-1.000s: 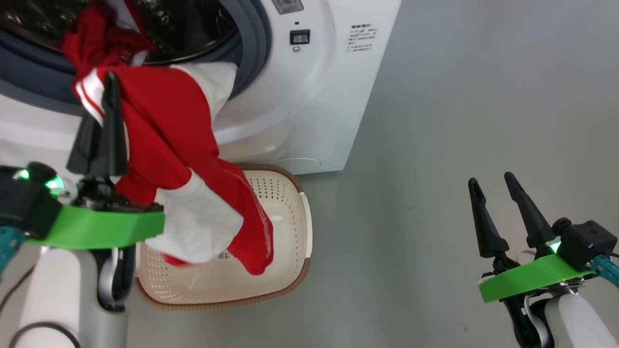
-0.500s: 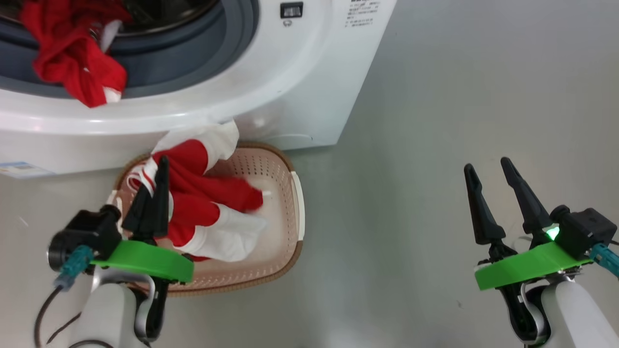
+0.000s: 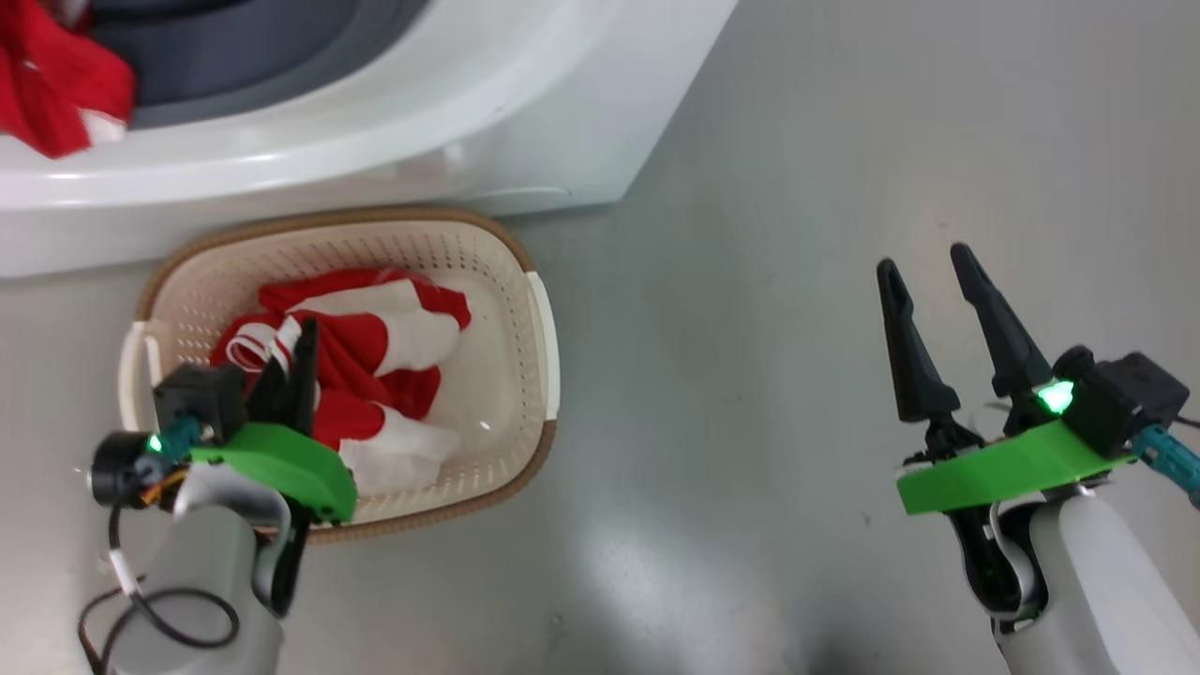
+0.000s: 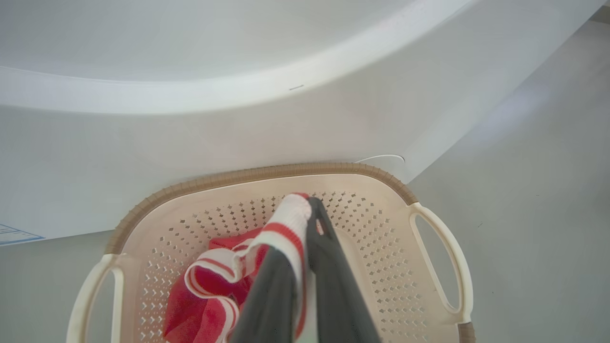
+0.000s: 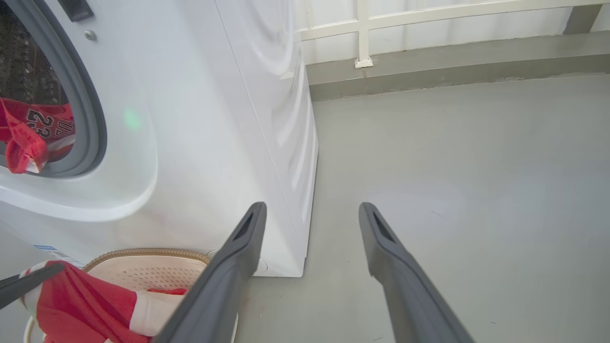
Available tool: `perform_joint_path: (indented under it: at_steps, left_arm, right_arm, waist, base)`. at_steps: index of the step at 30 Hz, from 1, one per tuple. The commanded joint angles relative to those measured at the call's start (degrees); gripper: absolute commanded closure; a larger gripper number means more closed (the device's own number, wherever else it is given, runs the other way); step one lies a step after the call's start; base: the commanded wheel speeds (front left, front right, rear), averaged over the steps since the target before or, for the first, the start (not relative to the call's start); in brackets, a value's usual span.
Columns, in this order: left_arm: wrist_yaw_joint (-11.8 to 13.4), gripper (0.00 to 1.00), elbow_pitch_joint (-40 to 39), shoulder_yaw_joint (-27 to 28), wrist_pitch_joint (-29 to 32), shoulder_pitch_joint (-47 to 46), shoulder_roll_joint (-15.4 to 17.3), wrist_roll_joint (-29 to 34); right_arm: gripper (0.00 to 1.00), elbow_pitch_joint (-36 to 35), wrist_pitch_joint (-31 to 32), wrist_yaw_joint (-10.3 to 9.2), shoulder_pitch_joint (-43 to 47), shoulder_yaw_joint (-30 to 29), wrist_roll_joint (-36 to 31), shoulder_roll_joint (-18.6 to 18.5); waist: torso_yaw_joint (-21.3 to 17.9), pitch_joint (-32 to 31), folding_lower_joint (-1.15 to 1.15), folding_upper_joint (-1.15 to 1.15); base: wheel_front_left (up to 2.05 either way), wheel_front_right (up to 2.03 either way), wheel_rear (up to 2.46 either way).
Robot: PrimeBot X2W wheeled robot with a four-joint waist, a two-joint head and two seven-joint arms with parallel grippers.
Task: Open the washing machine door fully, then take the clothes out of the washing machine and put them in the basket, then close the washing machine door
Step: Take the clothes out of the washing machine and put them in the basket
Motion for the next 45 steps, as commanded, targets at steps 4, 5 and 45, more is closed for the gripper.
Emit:
perform_joint_path:
  at_steps: [4, 5, 45]
  left_arm:
    - [-0.31, 1.0, 4.14, 0.6, -0.3, -3.56, 2.92, 0.76]
    - [-0.31, 1.0, 5.42, 0.47, -0.3, -4.4, 3.18, 0.88]
    - [-0.24, 0.0, 15.1, 2.73, -0.3, -9.23, 2.07, 0.52]
  right_arm:
    - [0.0, -1.59, -0.36, 0.35, -1.9, 2.02, -0.09, 0.49]
    - [0.0, -1.57, -0.36, 0.35, -2.25, 2.31, -0.08, 0.6]
    - [0.0, -0.72, -0.36, 0.35, -4.08, 3.04, -0.45, 0.41]
  waist:
    - [-2.37, 4.45, 0.0, 0.0]
    - [-2.67, 4.96, 0.0, 0.0]
    - [-1.99, 3.69, 0.0, 0.0]
  base:
    - [0.0, 0.0, 0.0]
    - [0.0, 0.0, 0.0]
    - [0.0, 0.0, 0.0]
